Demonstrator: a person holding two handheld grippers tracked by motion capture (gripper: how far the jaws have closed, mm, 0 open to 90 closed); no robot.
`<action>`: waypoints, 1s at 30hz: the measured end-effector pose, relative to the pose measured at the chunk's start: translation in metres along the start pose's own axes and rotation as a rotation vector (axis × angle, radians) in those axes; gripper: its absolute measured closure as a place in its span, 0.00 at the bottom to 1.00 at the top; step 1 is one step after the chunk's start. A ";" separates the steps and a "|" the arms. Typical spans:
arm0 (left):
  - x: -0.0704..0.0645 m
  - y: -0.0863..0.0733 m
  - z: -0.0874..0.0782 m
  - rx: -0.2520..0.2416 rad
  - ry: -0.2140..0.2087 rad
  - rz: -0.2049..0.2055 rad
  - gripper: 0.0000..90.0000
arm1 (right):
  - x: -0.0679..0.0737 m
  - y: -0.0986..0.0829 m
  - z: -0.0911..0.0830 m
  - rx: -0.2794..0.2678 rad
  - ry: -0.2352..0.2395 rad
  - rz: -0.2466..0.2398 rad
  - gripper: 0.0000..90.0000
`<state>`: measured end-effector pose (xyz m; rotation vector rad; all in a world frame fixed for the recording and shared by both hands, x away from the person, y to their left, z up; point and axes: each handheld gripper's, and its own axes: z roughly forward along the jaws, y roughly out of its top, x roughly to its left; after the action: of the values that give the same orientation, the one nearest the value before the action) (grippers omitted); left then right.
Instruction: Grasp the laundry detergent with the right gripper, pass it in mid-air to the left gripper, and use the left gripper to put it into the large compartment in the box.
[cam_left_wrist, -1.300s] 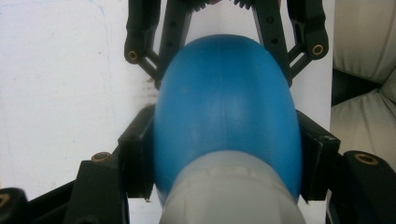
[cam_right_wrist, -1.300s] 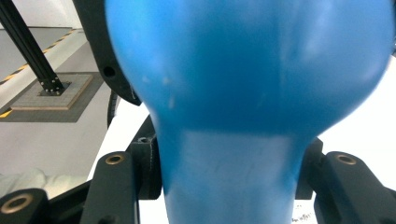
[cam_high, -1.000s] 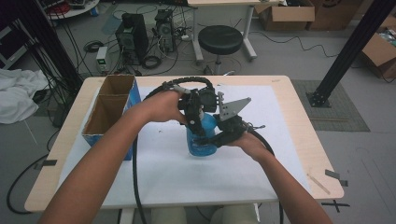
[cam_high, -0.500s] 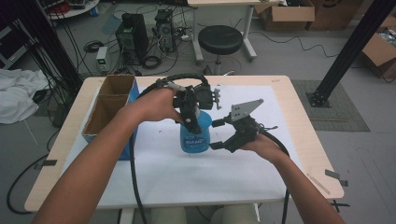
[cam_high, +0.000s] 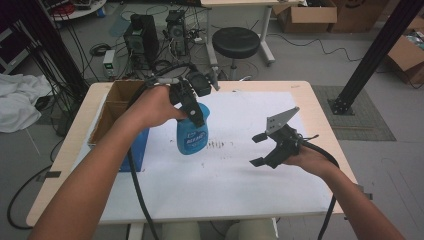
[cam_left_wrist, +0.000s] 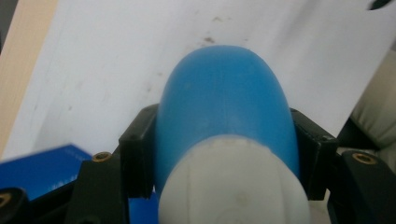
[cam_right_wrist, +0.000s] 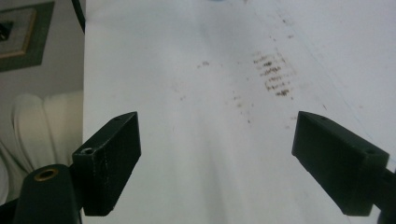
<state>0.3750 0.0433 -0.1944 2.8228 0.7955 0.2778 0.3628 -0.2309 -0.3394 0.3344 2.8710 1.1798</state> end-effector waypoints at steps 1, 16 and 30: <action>0.001 -0.001 -0.001 0.003 0.009 -0.024 0.42 | 0.000 0.000 -0.003 0.012 -0.008 0.000 0.17; 0.025 -0.011 -0.030 -0.028 0.107 -0.354 0.42 | -0.001 -0.012 -0.044 0.103 -0.052 0.005 0.17; 0.055 -0.028 -0.063 -0.007 0.147 -0.564 0.42 | -0.008 -0.018 -0.065 0.182 -0.077 -0.009 0.17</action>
<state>0.3929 0.1040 -0.1335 2.4532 1.5616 0.3910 0.3605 -0.2899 -0.3064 0.3611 2.9145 0.8850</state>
